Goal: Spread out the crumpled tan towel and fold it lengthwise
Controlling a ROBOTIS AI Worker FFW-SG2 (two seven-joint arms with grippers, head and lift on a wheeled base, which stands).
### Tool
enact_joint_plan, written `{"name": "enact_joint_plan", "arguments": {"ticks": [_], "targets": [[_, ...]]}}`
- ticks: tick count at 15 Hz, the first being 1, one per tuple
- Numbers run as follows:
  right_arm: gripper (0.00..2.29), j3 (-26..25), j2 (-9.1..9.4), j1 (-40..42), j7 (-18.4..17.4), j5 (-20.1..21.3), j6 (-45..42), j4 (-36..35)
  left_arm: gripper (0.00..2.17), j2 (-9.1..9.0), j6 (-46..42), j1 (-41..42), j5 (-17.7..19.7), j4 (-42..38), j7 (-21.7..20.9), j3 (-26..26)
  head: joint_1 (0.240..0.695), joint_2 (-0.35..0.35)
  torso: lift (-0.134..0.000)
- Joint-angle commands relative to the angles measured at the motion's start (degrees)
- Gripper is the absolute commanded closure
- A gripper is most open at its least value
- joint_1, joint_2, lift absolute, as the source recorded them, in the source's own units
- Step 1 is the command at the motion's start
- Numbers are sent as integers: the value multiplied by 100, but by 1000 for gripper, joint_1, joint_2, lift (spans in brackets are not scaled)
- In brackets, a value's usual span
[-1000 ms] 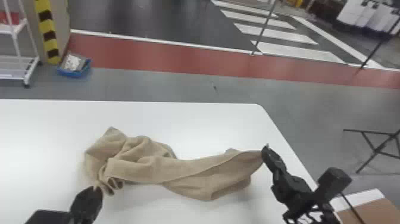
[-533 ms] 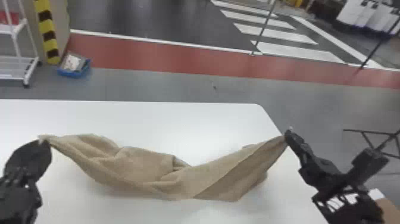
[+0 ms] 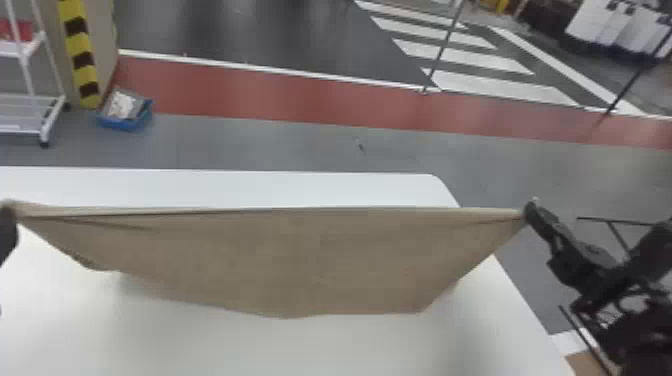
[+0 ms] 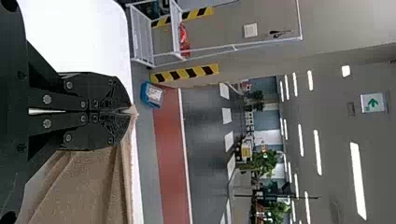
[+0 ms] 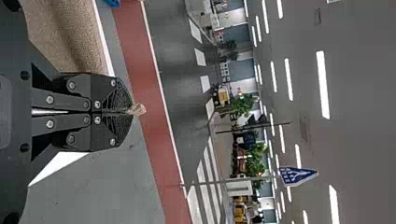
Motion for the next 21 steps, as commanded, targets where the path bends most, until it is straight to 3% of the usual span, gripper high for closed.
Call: {"name": "enact_joint_plan", "arguments": {"ticks": [1,3,5,8,11,12,14,16,18,20,21], "targets": [[1328,308,-119,-469,49,330,32,462,1382,-49,216,-654,339,644,-65,209,695,-350,-124],[1328,651,-101,-1119,225,585,-21,1095,1379,-49,199,-1348,497,1321,-171,218,695,-350,-124],[1328,1029,57,-1954,409,963,-302,1886,1379,-49,199,-2174,681,2174,-259,183,679,-302,-124],[1328,1460,285,-3026,612,1596,-1690,3178,1382,-111,-83,-3352,743,3553,-320,-169,633,-220,-124],[1328,1618,268,-3782,638,1815,-2517,3995,1379,-260,-557,-4310,743,4617,-575,-389,572,-168,-124],[1328,1636,215,-4072,647,1807,-2728,4329,1379,-304,-838,-4627,752,4942,-610,-442,529,-157,-124],[1328,1636,162,-4432,664,1789,-2939,4681,1379,-331,-1102,-5005,716,5179,-645,-547,485,-149,-124],[1328,1706,39,-4265,849,1728,-2921,4681,1379,-164,-1172,-4829,716,4889,-610,-573,419,-147,-124],[1328,1723,-207,-3721,1113,1350,-2780,4470,1379,39,-1190,-3950,725,4090,-514,-477,412,-145,-124],[1328,1723,-497,-2587,1323,743,-2657,3819,1379,74,-1471,-2491,681,3193,-496,33,438,-153,-124],[1328,1653,-550,-2033,1438,532,-2640,3477,1379,65,-1559,-1797,655,2833,-478,235,501,-163,-124]]}}
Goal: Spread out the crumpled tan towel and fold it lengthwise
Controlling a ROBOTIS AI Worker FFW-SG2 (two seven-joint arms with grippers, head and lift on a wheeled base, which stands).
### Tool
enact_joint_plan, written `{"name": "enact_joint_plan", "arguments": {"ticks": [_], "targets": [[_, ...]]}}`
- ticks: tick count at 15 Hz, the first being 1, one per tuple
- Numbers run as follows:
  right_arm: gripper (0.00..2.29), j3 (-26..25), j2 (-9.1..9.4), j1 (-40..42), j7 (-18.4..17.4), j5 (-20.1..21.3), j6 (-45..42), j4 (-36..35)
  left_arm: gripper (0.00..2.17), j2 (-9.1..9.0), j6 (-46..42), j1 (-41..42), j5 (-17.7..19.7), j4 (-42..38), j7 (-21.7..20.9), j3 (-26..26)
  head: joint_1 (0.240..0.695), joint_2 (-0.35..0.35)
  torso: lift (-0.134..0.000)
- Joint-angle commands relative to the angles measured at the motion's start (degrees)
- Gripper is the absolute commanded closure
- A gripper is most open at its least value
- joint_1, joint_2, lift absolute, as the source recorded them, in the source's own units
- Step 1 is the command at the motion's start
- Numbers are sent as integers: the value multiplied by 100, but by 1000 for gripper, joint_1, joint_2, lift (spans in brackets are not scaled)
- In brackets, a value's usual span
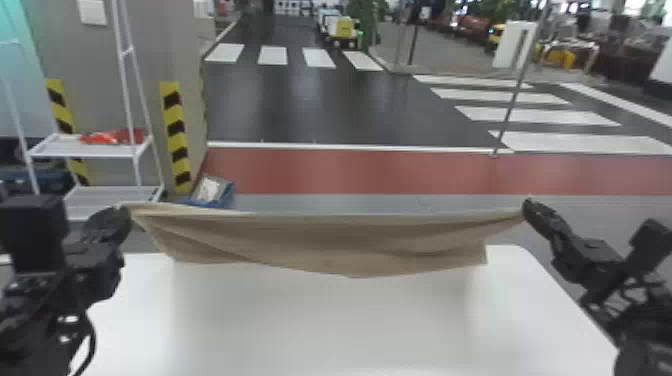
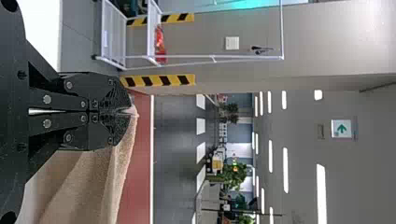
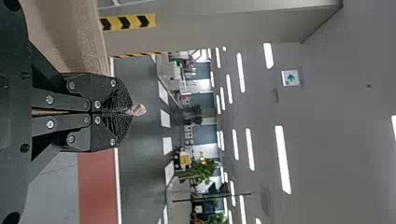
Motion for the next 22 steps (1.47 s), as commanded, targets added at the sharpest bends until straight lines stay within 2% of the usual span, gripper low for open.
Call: {"name": "enact_joint_plan", "arguments": {"ticks": [1,2,3,5,8,10,13,16,19,21,22], "targets": [[1328,-111,-223,1383,152,-593,71,-783,1379,4,-180,1522,-40,-804,16,432,543,-168,-124],[1328,-163,-275,1788,170,-786,53,-1012,1379,-5,-163,1944,-119,-1006,96,467,590,-172,-124],[1328,-313,-267,2148,390,-953,141,-1240,1379,-14,-163,2339,-251,-1217,192,511,632,-177,-124],[1328,-427,-231,2649,460,-1015,177,-1469,1379,-49,-40,2849,-339,-1533,254,599,695,-186,-124],[1328,-568,-152,3001,618,-1138,124,-1460,1379,-110,751,3148,-347,-2078,412,599,695,-213,-124],[1328,-735,-64,3211,618,-1278,89,-1653,1379,-128,1824,3183,-382,-2491,579,599,695,-227,-124],[1328,-875,-82,3115,477,-1314,177,-1680,1379,-137,2175,2955,-391,-2570,561,599,695,-262,-124],[1328,-717,-258,2236,434,-1085,282,-836,1379,-365,2861,1865,-391,-1683,350,503,695,-279,-124],[1328,-621,-284,1410,416,-452,352,-62,1379,-383,2861,1223,-347,-1059,342,353,695,-263,-124],[1328,-427,-469,935,416,-364,352,544,1379,-383,2843,889,-374,-751,298,318,695,-252,-124],[1328,-374,-486,698,416,-250,352,781,1379,-383,2861,705,-374,-584,210,318,695,-245,-124]]}}
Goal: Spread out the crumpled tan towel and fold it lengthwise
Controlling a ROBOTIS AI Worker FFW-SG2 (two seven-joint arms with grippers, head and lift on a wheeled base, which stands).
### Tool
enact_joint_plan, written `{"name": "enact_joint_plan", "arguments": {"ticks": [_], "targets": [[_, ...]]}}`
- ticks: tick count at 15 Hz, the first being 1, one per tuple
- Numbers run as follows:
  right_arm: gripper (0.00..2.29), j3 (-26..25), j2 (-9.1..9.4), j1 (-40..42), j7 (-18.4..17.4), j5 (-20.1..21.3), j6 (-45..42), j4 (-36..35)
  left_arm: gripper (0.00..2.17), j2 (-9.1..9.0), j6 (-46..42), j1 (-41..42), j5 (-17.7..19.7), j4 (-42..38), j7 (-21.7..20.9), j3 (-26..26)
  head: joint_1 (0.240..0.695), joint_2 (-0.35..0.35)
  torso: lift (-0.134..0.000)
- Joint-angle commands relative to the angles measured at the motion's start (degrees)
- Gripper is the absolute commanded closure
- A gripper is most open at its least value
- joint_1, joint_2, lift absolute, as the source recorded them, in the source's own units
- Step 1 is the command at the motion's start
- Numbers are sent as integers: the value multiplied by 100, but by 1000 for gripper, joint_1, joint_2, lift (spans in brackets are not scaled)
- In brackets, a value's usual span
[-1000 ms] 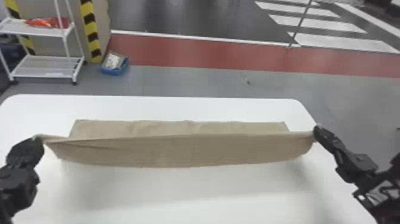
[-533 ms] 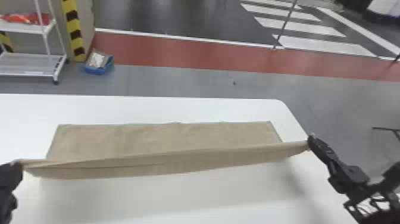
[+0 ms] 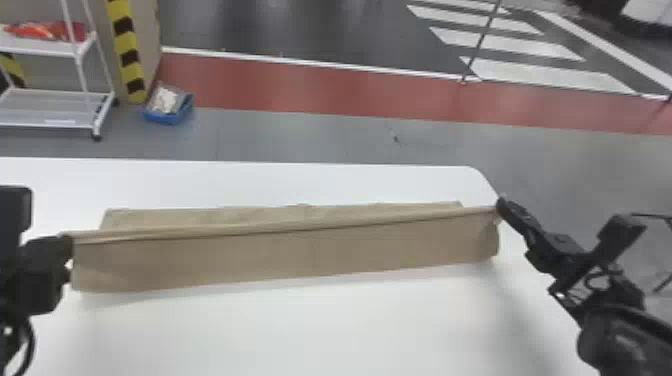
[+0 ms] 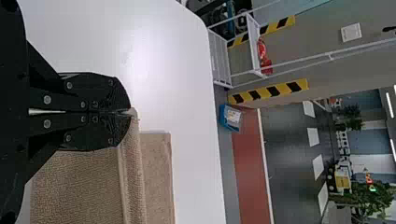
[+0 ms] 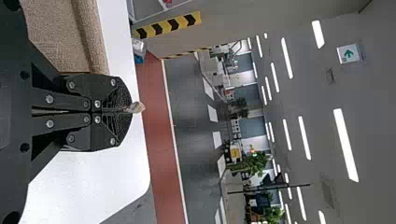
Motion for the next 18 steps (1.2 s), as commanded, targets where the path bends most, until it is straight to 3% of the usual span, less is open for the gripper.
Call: {"name": "enact_joint_plan", "arguments": {"ticks": [1,8,11,13,14,15,16,17,18], "targets": [[1328,107,-59,-538,-9,244,2,584,1379,0,5,-423,-1,367,-60,-12,695,-241,-124],[1328,529,-50,-1092,-237,595,-51,1331,1366,-79,392,-1170,-81,1158,-209,-197,695,-203,-124],[1325,635,-32,-1136,-369,604,-192,1427,1217,-97,375,-1372,-168,1466,-244,-372,695,-196,-124],[1285,740,-41,-1250,-651,674,-315,1603,1214,-176,287,-1609,-212,1729,-253,-495,695,-196,-124],[1116,828,-41,-1312,-818,692,-438,1700,1096,-220,269,-1724,-291,1879,-253,-566,695,-198,-124],[1099,881,-41,-1408,-923,762,-578,1849,849,-299,181,-1812,-397,2028,-253,-627,695,-201,-124],[755,951,-41,-1444,-1134,780,-649,1884,650,-378,-100,-1838,-485,2142,-253,-662,695,-204,-124],[238,1039,-24,-1435,-1336,789,-842,1911,329,-387,-381,-1847,-546,2221,-244,-706,695,-208,-124],[-2,1206,-24,-1470,-1512,789,-1000,1963,6,-387,-645,-1855,-582,2292,-191,-759,695,-212,-124]]}}
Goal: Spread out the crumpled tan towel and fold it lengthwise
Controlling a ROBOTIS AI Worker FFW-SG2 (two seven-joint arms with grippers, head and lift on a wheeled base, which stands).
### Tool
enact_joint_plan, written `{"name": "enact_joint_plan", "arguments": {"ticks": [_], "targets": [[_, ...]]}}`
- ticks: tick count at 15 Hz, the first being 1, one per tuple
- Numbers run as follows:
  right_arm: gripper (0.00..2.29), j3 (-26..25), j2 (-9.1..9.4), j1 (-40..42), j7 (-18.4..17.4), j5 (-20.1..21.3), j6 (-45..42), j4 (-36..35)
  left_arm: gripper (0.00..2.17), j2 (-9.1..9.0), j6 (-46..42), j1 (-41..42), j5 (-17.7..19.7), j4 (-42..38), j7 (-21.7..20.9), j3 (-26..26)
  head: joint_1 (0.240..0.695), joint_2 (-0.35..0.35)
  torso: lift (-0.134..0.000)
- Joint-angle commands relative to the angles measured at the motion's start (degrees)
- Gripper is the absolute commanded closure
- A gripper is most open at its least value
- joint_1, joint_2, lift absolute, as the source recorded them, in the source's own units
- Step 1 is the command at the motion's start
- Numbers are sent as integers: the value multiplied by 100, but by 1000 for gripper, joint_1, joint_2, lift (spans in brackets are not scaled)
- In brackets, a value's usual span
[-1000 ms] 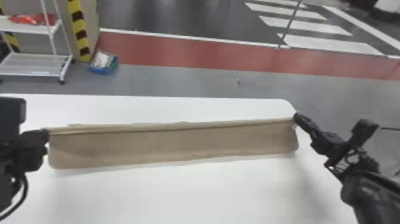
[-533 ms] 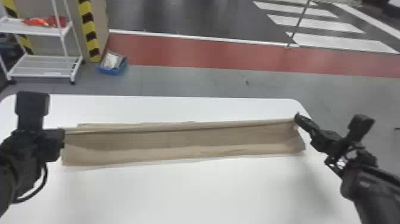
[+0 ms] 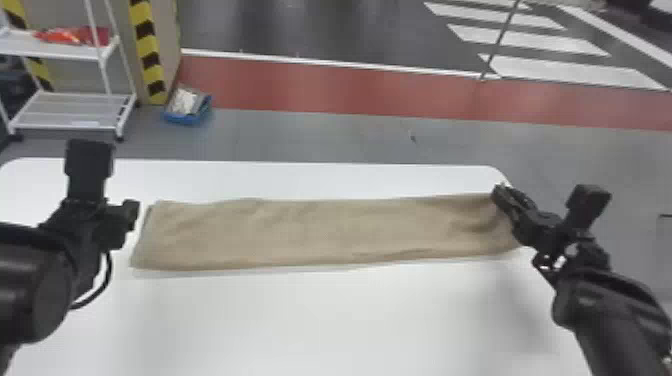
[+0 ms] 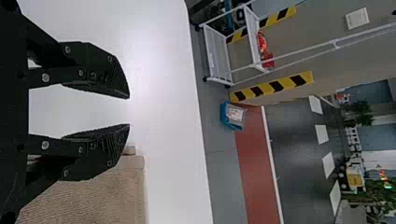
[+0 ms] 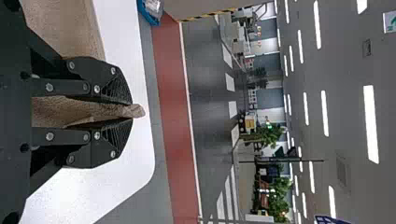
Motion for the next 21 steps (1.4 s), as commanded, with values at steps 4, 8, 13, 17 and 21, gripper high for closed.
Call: {"name": "enact_joint_plan", "arguments": {"ticks": [4,8,13,17,21], "targets": [[39,277,18,-2,-163,-70,-514,89,22,-20,-849,290,-146,42,183,-22,695,-206,-124],[46,207,-53,174,-321,-53,-883,1,22,95,-832,914,-49,-758,174,373,695,-202,-124],[73,-48,-53,1149,-312,-185,-374,-1282,117,138,-726,1424,478,-1171,86,707,695,-211,-124],[218,-311,-61,1773,-225,123,312,-1792,279,147,-322,1705,935,-1461,-151,988,695,-226,-124],[286,-584,-158,1993,-58,185,664,-1827,343,147,-322,1872,1067,-1461,-485,1094,695,-255,-124]]}}
